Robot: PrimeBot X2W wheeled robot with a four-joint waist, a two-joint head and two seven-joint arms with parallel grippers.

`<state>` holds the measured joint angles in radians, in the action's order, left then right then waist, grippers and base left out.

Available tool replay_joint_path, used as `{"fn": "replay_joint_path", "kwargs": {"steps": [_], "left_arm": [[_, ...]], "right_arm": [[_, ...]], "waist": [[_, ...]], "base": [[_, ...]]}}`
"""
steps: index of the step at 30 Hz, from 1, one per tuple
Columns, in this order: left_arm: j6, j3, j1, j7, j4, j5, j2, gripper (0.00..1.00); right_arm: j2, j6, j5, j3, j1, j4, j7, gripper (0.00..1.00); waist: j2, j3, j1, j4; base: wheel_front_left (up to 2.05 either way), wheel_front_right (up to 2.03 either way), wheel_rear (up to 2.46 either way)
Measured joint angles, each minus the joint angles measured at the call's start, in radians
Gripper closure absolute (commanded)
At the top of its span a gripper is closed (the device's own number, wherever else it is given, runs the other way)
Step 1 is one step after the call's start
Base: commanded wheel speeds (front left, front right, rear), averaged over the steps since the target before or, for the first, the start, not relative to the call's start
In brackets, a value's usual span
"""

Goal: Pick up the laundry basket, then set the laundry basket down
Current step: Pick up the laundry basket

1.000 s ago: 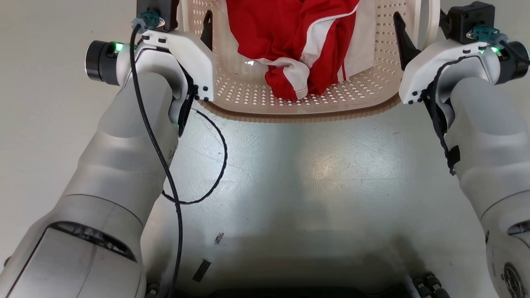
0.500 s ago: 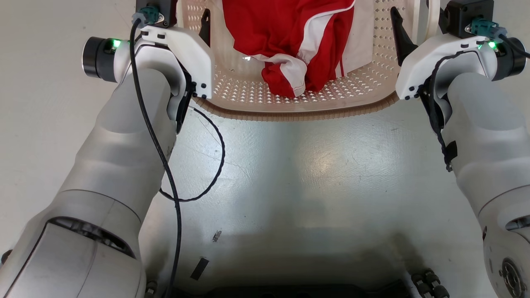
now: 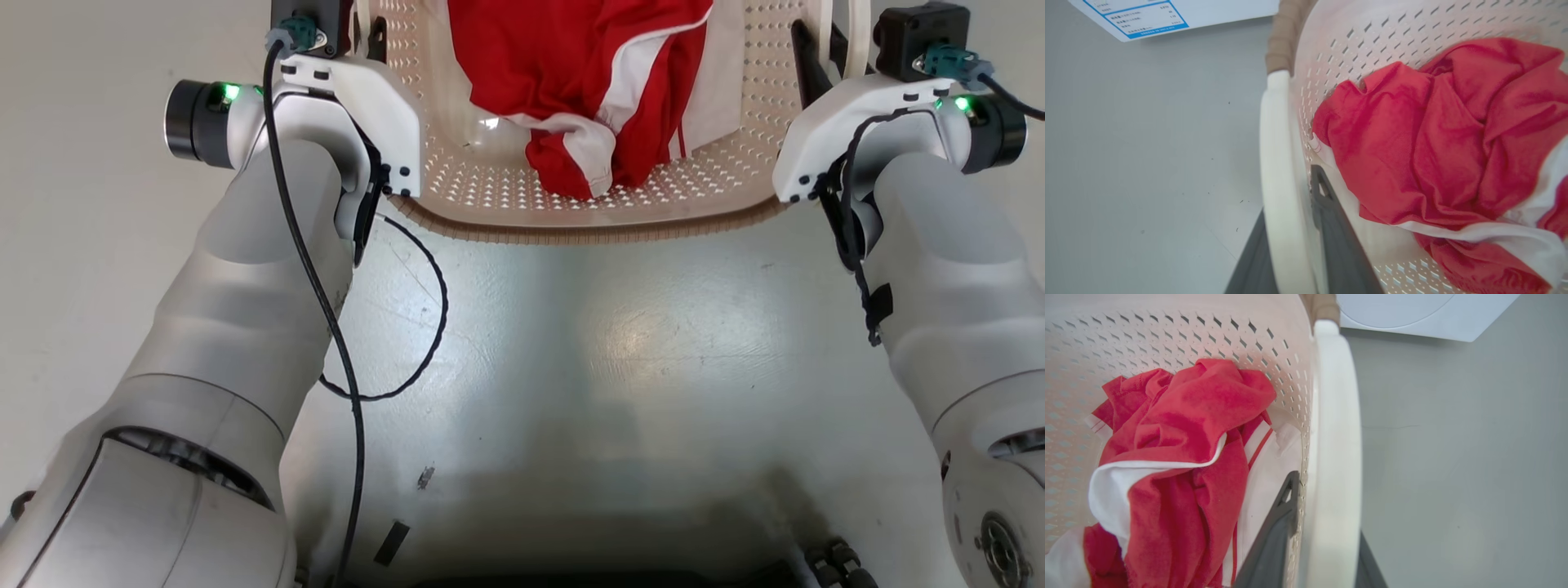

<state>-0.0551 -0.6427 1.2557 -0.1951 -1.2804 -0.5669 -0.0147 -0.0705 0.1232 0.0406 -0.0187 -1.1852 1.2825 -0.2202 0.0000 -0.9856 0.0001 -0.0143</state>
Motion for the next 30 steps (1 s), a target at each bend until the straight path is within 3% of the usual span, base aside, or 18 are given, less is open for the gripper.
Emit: {"fn": "replay_joint_path", "kwargs": {"steps": [8,19,30], "left_arm": [[0.002,-0.006,-0.062,0.002,-0.011,-0.008,0.004,1.0],[0.004,-0.021,-0.268,0.021,-0.019,-0.045,-0.006,1.0],[0.013,-0.022,-0.49,0.062,-0.02,-0.089,-0.019,1.0]], "right_arm": [[0.005,0.0,-0.032,0.043,0.069,0.009,0.028,1.0],[0.007,0.0,-0.275,0.323,0.279,-0.033,0.125,1.0],[0.005,-0.002,-0.451,0.525,0.466,-0.099,0.248,1.0]], "waist": [[0.0,0.07,0.0,0.007],[0.0,0.281,0.0,0.035],[0.0,0.525,0.0,0.076]], "base": [[0.0,0.0,0.0],[0.0,0.0,0.0],[0.0,0.0,0.0]]}}
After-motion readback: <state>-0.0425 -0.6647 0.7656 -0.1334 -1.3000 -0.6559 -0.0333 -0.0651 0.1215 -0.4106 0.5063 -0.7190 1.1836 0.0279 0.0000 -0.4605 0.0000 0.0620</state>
